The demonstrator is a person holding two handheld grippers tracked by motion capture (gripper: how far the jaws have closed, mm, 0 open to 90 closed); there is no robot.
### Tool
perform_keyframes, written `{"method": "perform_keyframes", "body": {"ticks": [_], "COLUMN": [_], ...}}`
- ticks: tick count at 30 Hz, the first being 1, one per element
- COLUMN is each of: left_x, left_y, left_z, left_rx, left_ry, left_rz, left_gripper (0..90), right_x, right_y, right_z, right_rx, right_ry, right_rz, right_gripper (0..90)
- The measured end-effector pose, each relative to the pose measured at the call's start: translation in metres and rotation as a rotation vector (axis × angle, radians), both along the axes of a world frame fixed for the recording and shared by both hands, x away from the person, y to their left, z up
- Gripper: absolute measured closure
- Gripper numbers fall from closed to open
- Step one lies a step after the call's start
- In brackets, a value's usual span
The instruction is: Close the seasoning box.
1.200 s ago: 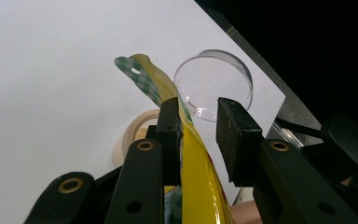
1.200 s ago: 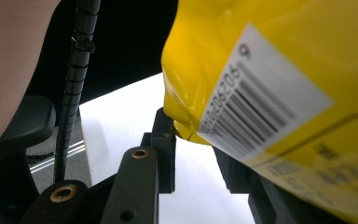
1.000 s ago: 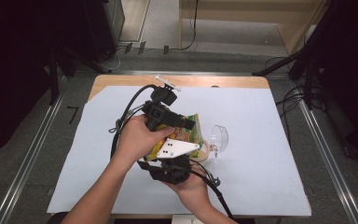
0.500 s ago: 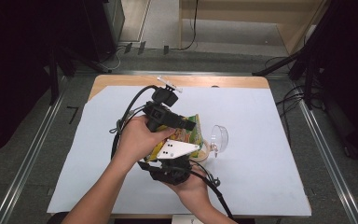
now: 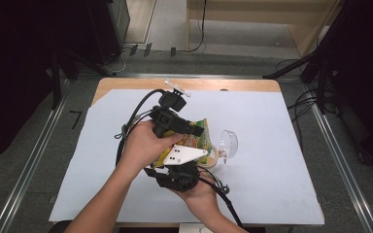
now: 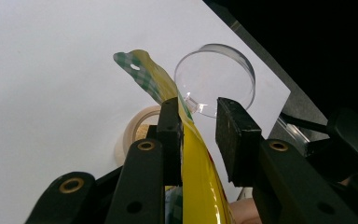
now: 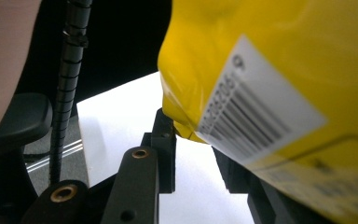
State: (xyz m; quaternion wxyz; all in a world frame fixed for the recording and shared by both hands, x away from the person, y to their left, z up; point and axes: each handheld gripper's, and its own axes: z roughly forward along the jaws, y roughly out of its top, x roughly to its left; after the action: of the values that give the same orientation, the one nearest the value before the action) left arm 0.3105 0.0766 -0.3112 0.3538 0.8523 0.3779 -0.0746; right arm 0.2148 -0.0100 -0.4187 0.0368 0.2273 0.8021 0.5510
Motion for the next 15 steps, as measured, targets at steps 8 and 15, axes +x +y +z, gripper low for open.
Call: {"method": "perform_keyframes", "body": {"ticks": [8, 15], "left_x": [0.0036, 0.0022], "left_y": [0.0034, 0.0022], "left_z": [-0.0012, -0.0021], "left_rx": [-0.012, 0.002], "left_ry": [0.019, 0.016], "left_rz": [0.011, 0.004], "left_gripper": [71.0, 70.9], "right_x": [0.0018, 0.0016], "right_y": [0.0007, 0.0007], "right_z": [0.0027, 0.0009], "right_rx": [-0.015, -0.020], "right_ry": [0.015, 0.014], "right_rz": [0.012, 0.018], "right_gripper": [71.4, 71.6]}}
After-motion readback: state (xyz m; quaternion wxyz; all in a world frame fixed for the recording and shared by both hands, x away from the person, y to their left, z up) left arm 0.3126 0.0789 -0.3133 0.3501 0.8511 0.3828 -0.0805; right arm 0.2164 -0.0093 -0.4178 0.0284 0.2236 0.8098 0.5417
